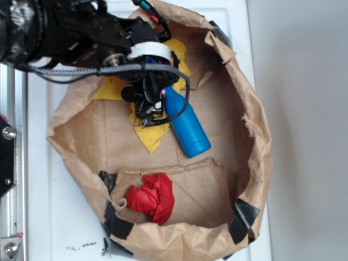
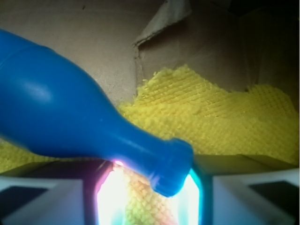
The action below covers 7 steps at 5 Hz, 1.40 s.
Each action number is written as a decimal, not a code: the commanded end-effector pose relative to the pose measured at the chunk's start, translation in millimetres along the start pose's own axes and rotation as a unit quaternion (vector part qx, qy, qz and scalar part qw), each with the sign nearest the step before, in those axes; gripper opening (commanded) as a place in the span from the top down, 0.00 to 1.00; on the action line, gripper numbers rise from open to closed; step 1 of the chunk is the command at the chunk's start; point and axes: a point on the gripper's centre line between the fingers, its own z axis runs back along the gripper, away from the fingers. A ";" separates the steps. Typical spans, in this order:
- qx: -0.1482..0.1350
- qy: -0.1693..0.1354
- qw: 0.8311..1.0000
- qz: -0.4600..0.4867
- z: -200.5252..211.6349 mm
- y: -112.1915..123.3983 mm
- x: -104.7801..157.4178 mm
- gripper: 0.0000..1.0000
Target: Grab the yellow cloth.
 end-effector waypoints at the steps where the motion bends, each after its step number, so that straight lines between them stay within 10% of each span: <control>1: -0.057 -0.034 0.997 0.036 65.0 10.7 24.6 1.00; 7: -0.137 -0.038 0.990 -0.002 153.9 -38.5 45.1 1.00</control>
